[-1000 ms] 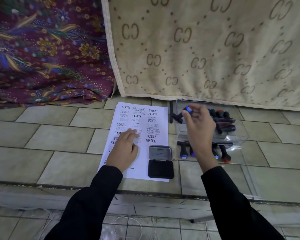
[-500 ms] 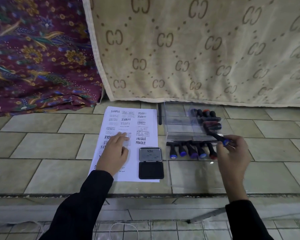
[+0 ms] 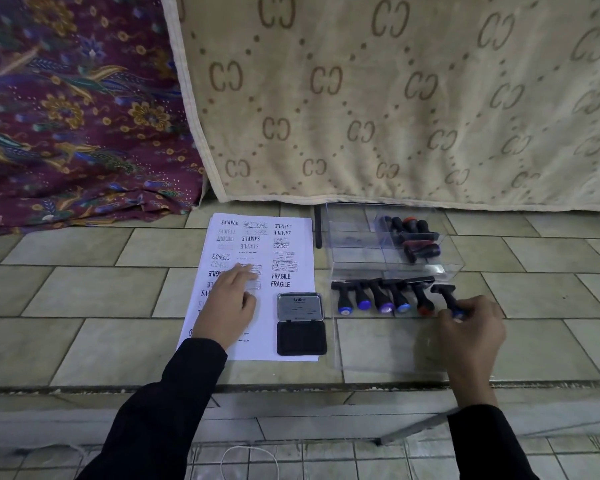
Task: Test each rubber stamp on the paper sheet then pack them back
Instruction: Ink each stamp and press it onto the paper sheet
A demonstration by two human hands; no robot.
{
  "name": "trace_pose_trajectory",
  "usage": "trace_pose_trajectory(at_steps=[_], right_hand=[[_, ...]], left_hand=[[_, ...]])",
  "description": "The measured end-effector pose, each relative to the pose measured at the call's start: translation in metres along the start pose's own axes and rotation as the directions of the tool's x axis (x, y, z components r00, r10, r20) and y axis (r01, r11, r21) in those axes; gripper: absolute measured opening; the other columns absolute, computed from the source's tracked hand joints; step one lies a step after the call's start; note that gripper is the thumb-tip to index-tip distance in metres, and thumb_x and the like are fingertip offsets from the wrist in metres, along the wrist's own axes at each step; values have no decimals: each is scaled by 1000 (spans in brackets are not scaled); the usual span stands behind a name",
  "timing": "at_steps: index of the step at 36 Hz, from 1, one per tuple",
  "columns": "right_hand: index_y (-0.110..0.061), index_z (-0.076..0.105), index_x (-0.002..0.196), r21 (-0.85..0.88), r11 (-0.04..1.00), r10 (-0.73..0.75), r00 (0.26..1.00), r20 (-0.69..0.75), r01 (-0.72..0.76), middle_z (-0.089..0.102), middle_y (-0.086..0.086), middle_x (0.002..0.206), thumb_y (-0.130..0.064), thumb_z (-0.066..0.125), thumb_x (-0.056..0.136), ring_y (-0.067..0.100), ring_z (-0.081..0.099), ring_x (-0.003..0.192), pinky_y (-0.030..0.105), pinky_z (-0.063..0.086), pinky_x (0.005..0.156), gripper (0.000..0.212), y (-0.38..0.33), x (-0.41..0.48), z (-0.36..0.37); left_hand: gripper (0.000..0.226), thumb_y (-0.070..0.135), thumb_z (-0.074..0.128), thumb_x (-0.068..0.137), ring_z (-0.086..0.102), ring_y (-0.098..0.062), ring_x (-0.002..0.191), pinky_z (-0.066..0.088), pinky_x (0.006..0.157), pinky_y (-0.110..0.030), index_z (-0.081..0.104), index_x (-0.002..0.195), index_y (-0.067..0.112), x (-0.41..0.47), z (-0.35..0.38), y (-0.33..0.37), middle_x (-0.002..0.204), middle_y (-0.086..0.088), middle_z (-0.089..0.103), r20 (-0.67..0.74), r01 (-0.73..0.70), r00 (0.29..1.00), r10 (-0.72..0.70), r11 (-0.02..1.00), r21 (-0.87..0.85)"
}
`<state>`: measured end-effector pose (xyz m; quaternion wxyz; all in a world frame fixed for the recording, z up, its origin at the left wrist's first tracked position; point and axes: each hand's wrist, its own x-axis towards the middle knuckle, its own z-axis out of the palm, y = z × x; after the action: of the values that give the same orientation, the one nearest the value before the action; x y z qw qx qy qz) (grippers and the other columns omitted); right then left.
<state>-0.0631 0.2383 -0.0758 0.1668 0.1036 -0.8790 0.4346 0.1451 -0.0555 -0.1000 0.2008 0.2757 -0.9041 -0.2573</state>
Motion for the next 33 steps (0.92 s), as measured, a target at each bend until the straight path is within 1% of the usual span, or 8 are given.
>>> trace_pose_trajectory(at_steps=[4, 7, 10, 14, 20, 25, 30, 33], right_hand=[[0, 57, 78, -42, 999, -2, 998, 65, 5, 56, 19, 86, -1, 72, 76, 20, 42, 68, 19, 23, 57, 15, 3, -1, 1], [0, 58, 80, -91, 995, -27, 992, 122, 38, 57, 19, 88, 1, 71, 76, 24, 46, 70, 26, 27, 61, 14, 3, 0, 3], [-2, 58, 82, -118, 992, -14, 988, 151, 32, 58, 18, 90, 1, 68, 78, 21, 44, 71, 26, 26, 62, 11, 2, 1, 3], [-5, 59, 82, -87, 996, -1, 996, 91, 9, 59, 16, 92, -5, 65, 82, 18, 46, 74, 25, 27, 62, 5, -8, 4, -1], [-7, 59, 99, -7, 995, -103, 994, 48, 103, 58, 11, 104, -12, 59, 87, 19, 54, 83, 23, 34, 70, 13, -36, 38, 4], [0, 62, 102, -160, 970, -149, 967, 205, 184, 59, 20, 106, -3, 55, 86, 36, 57, 96, 37, 43, 83, 18, -53, 91, 28], [3, 65, 96, -436, 872, -6, 897, 442, 221, 64, 26, 100, 2, 53, 83, 39, 59, 96, 34, 44, 72, 18, -56, 118, 51], [4, 64, 100, -537, 789, 32, 854, 520, 298, 63, 26, 102, 1, 56, 82, 40, 58, 98, 35, 47, 73, 20, -54, 125, 59]], left_hand=[[36, 2, 44, 90, 27, -12, 140, 17, 112, -19, 57, 122, 11, -1, 0, 0, 143, 0, 45, -3, 1, 1000, -1, 1000, -1], [36, 2, 43, 91, 26, -11, 140, 16, 111, -18, 57, 123, 11, -1, 0, -1, 143, 0, 45, -3, 1, 1000, -1, 1000, 4], [34, 4, 43, 93, 27, -11, 140, 17, 111, -19, 58, 123, 11, -1, 0, -1, 143, 1, 46, -8, 1, 1000, -1, 1000, -5], [31, 6, 45, 95, 28, -12, 139, 18, 111, -19, 59, 122, 11, 0, 1, 0, 142, 0, 47, -15, -5, 1000, 5, 1000, -10], [31, 7, 45, 95, 28, -12, 139, 18, 111, -19, 59, 123, 12, -1, 1, -1, 142, 1, 46, -13, -10, 1000, 10, 1000, -8], [31, 8, 45, 95, 28, -13, 139, 20, 112, -21, 58, 123, 11, 0, 1, -2, 142, 0, 46, -9, -14, 1000, 14, 1000, 1], [30, 9, 46, 95, 29, -12, 138, 22, 112, -22, 59, 122, 11, 1, 3, -6, 142, 0, 47, -4, -18, 1000, 18, 1000, 13], [30, 9, 46, 95, 30, -12, 138, 22, 113, -23, 59, 122, 12, 2, 3, -7, 141, 1, 48, -4, -19, 1000, 19, 1000, 12]])
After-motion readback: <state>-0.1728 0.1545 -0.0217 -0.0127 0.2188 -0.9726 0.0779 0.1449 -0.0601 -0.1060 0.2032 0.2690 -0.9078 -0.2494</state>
